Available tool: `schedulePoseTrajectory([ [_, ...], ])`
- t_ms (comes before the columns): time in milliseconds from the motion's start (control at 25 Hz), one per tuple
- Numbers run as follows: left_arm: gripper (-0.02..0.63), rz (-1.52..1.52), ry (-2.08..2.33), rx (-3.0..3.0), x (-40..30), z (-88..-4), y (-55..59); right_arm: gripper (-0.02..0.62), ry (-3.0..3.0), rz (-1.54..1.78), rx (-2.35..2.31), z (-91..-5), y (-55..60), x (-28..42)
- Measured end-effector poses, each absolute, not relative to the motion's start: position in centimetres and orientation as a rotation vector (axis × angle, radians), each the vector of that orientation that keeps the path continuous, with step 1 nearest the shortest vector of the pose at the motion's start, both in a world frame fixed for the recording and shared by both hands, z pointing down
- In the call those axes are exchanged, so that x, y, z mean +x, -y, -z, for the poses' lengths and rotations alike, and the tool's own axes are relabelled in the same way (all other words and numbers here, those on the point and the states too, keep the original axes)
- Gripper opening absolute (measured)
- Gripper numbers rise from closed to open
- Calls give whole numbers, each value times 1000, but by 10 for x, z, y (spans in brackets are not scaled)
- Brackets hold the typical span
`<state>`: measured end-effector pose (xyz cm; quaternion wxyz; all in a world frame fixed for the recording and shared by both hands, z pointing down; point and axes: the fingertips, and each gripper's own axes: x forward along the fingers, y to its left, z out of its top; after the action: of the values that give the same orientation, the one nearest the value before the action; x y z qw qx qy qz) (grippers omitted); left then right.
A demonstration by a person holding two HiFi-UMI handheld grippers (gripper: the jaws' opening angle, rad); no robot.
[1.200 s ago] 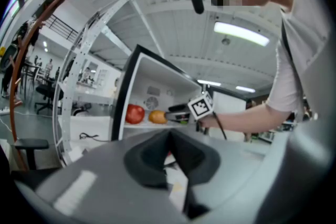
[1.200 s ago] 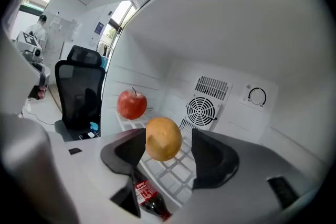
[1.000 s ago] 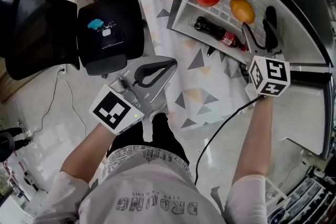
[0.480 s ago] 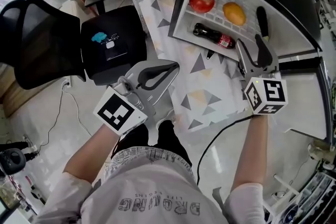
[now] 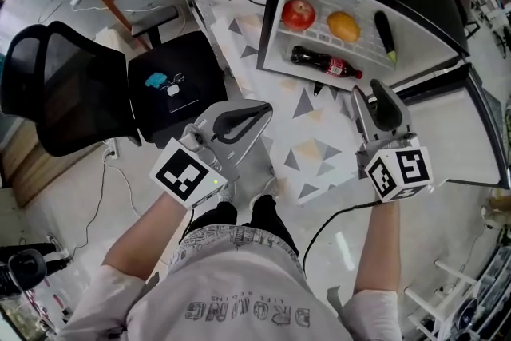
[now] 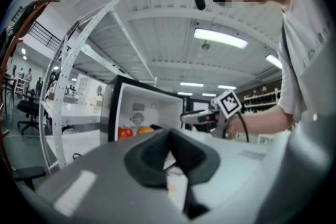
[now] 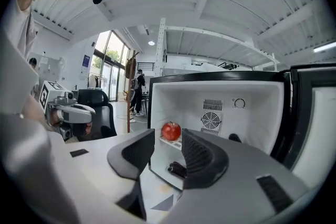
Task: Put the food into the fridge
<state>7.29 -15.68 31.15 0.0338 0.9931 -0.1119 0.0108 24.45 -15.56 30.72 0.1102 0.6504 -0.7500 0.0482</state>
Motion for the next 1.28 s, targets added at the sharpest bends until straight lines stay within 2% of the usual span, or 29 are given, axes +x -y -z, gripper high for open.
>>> schedulePoseTrajectory([
  [840, 9, -34, 156, 3108, 60, -294, 135, 44, 2271, -212, 2072, -283, 90, 189],
  [1280, 9, -32, 130, 3126, 60, -287, 135, 15, 2286, -219, 2113, -279, 81, 178],
])
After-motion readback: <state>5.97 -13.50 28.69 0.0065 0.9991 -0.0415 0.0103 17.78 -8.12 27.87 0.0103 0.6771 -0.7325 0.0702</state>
